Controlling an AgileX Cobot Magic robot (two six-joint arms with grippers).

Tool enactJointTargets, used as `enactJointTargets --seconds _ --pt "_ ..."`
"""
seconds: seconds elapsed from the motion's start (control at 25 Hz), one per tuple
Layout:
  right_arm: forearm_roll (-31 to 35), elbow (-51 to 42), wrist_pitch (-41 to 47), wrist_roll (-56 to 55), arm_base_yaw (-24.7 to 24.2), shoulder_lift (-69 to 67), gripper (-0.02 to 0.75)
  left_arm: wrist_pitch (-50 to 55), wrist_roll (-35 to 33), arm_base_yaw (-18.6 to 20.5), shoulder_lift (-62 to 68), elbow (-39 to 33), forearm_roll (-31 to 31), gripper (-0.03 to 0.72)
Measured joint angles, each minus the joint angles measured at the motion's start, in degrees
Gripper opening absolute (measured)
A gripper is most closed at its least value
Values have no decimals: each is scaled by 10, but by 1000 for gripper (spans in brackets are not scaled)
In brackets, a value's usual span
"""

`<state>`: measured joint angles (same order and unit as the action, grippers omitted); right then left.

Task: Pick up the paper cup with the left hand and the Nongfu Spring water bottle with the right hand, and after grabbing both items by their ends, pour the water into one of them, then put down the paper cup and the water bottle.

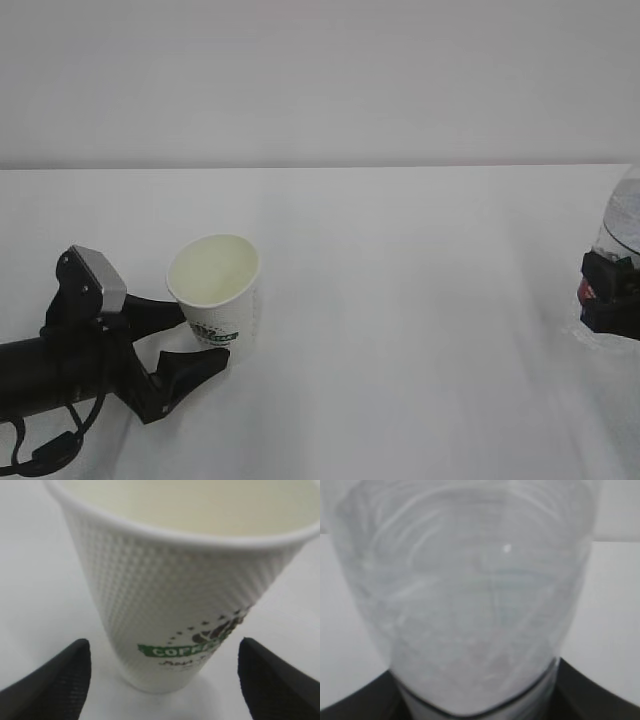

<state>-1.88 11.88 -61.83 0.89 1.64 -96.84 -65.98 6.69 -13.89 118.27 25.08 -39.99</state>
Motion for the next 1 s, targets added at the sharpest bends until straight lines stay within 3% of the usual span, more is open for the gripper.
enactJointTargets --seconds 0.64,1.0 --pt "0 0 0 0 0 0 398 0 0 -5 1 28 -21 692" --pt "0 0 0 0 0 0 398 0 0 -37 17 55 -18 692"
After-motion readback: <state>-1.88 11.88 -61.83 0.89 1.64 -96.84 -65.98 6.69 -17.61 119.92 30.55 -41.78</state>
